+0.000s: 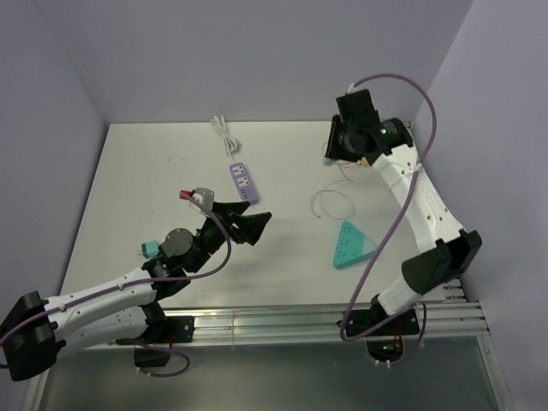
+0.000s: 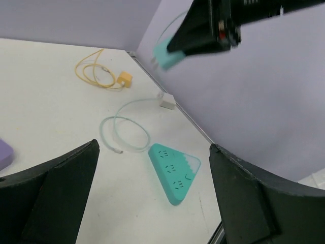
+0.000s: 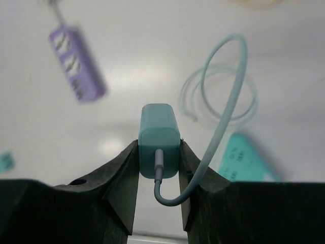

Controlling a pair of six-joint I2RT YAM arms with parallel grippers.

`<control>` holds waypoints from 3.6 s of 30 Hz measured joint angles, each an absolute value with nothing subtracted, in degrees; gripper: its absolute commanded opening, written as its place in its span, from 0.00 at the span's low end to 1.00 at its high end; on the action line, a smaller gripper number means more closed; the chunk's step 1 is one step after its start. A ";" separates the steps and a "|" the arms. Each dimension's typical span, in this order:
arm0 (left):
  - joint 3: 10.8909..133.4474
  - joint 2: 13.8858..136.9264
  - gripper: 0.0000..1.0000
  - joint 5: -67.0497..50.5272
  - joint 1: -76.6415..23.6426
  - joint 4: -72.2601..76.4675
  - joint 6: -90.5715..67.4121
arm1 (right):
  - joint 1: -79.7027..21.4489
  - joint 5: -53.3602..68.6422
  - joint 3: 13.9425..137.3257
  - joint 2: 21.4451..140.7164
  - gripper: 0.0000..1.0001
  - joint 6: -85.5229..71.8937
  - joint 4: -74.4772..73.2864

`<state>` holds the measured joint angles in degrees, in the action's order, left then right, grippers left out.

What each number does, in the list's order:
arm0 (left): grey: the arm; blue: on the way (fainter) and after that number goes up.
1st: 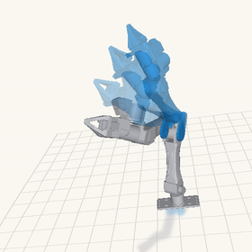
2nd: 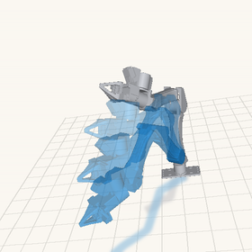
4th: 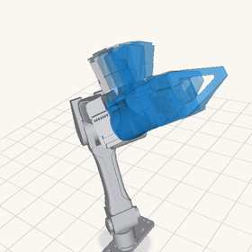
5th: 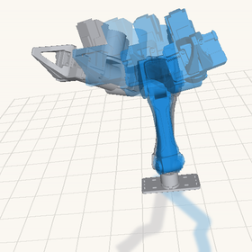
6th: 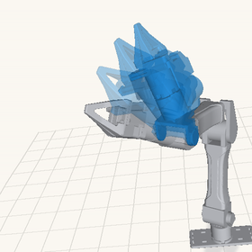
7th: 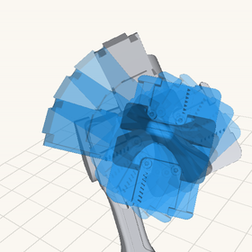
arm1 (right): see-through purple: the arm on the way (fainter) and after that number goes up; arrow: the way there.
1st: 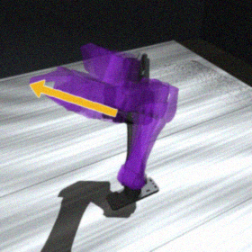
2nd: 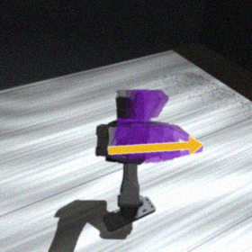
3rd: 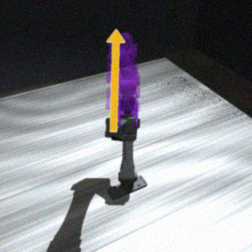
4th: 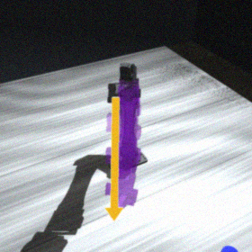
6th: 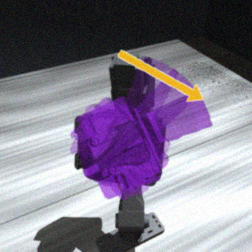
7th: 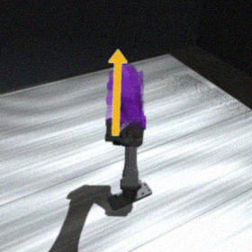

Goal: Insert the plug

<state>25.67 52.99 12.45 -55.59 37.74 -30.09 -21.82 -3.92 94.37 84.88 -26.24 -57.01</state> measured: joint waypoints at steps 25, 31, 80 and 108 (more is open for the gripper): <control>23.35 46.17 0.94 11.60 -54.76 30.50 -36.95 | -19.22 -21.10 61.47 78.96 0.00 -33.28 -55.70; 22.39 45.34 0.94 11.40 -54.54 30.52 -37.36 | -20.75 -20.32 57.17 75.07 0.00 -35.70 -50.46; 21.76 45.21 0.94 10.28 -53.17 30.98 -38.68 | -25.36 -28.27 58.96 85.93 0.00 -38.72 -49.17; 21.74 44.99 0.94 8.84 -52.56 30.87 -38.83 | -30.11 -35.83 53.47 87.42 0.00 -43.86 -43.53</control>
